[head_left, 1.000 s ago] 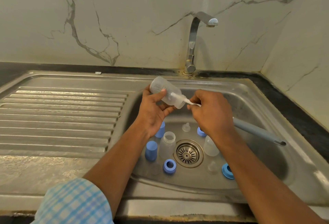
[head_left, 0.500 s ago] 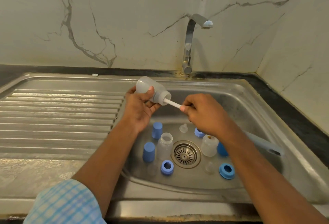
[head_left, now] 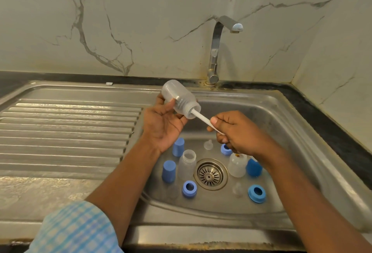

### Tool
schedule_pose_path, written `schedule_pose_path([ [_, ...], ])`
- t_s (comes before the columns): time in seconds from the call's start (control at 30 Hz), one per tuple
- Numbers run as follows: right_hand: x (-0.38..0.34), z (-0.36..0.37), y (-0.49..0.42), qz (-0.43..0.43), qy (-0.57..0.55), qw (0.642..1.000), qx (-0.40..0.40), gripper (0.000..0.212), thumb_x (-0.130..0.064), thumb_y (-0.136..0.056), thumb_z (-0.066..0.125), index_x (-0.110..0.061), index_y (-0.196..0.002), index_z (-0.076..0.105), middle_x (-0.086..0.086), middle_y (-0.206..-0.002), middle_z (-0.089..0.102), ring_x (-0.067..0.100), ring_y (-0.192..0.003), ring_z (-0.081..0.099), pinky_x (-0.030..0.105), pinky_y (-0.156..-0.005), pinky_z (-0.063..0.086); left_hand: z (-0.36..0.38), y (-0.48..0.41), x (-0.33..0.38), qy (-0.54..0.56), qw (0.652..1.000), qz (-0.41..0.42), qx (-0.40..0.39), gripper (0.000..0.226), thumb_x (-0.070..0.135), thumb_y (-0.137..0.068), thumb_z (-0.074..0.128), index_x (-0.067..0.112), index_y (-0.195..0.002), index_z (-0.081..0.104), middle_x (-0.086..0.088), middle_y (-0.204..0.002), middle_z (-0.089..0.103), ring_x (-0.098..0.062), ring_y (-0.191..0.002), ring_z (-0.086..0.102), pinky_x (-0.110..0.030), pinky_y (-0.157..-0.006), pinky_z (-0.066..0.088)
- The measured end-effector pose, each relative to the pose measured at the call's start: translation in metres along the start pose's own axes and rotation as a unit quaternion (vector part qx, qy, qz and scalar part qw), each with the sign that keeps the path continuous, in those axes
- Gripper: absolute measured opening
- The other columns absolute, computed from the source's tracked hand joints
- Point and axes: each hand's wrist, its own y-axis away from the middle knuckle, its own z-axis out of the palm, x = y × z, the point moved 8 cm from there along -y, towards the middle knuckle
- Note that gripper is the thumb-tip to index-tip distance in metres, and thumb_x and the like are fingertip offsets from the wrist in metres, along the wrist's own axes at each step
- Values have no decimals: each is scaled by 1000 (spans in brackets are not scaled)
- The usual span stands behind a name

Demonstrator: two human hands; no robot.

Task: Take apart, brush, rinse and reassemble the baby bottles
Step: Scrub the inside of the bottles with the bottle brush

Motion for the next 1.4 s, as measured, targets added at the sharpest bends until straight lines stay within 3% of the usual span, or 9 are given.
schedule_pose_path([
  [0.13,-3,2,-7,-29,36,997,55,28,-27,-102,49,-16,-81,64,1,-57,52,1,-37,40,18,-47,34,2,1,-13,-29,999,-21,-16,59,4,-71,61,12,-128,50,-22,-129,53,-46,-122,54,-52,-87,58],
  [0.23,-4,-6,-12,-49,121,982,137,26,-33,-97,58,-21,-74,63,-2,-64,63,3,-51,54,29,-58,46,-6,-1,-16,-134,990,-22,34,68,43,-87,67,8,-141,47,-21,-129,59,-39,-117,62,-48,-91,57],
  [0.33,-11,-3,-11,-62,210,961,168,15,-38,-92,64,-25,-85,67,-7,-73,64,11,-67,58,33,-64,49,-15,-3,-14,-205,973,-7,103,115,72,-53,82,15,-144,42,-17,-131,59,-34,-114,65,-38,-76,60],
  [0.4,-19,7,-10,-79,260,951,151,9,-36,-92,64,-28,-88,65,-8,-77,63,13,-71,57,32,-63,46,-17,-3,-14,-209,970,5,124,125,66,-41,91,15,-144,41,-15,-128,58,-32,-112,63,-36,-72,59],
  [0.57,-25,9,-7,-91,274,951,108,3,-24,-92,63,-23,-92,66,-4,-78,63,15,-64,58,37,-63,53,-24,-6,7,-164,973,52,151,51,22,-77,78,7,-120,55,-10,-102,60,-22,-90,64,-36,-67,60],
  [0.87,-11,-5,11,-21,44,998,-50,25,-23,-100,53,-10,-88,71,2,-52,55,9,-39,39,25,-42,34,-22,-12,38,-68,992,74,71,43,25,-94,62,11,-130,44,-12,-103,60,-21,-89,66,-35,-79,60],
  [1.13,-26,-13,13,-72,119,990,11,28,-35,-100,49,-17,-101,70,-4,-53,45,3,-39,37,15,-40,32,-50,-9,30,-82,971,44,221,70,52,-92,61,11,-144,40,-20,-132,60,-28,-91,73,-34,-60,60],
  [1.3,-24,-18,8,-101,170,977,82,20,-32,-102,48,-32,-87,62,-4,-60,54,9,-50,50,39,-56,50,-43,-5,25,-77,975,45,203,71,28,-83,75,10,-142,39,-21,-132,57,-34,-105,68,-37,-65,60],
  [1.4,-24,-11,3,-118,233,961,94,31,-20,-101,49,-35,-124,63,-4,-83,60,13,-73,56,42,-73,51,-38,-6,23,-78,980,41,177,89,8,-67,79,9,-145,36,-24,-135,55,-35,-110,66,-36,-68,60],
])
